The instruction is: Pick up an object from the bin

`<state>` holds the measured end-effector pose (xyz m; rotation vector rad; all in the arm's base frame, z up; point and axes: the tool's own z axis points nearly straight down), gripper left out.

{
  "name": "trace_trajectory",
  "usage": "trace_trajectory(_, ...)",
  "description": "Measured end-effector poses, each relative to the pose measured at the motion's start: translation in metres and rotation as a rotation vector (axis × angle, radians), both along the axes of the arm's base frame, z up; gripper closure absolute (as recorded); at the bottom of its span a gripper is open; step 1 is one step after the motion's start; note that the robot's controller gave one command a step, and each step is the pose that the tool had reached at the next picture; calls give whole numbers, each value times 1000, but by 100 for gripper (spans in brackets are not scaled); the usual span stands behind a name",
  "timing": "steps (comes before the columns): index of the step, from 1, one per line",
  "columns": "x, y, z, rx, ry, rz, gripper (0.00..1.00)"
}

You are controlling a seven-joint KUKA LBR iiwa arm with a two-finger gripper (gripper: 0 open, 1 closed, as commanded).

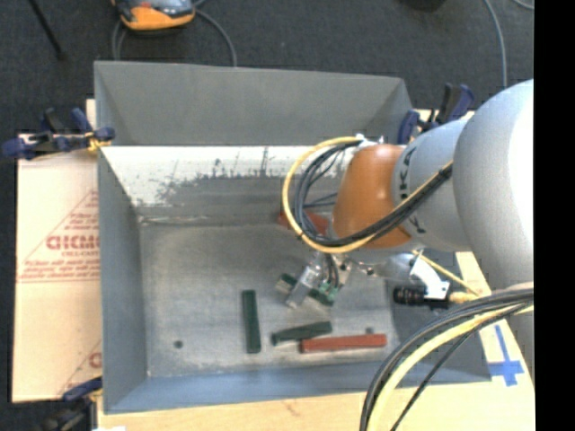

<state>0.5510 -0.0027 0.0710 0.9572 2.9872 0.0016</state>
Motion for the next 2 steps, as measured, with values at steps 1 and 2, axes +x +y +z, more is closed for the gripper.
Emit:
trace_trajectory(1,1,10,125,-1,2,-38,100)
trace_trajectory(2,1,10,125,-1,2,-38,100)
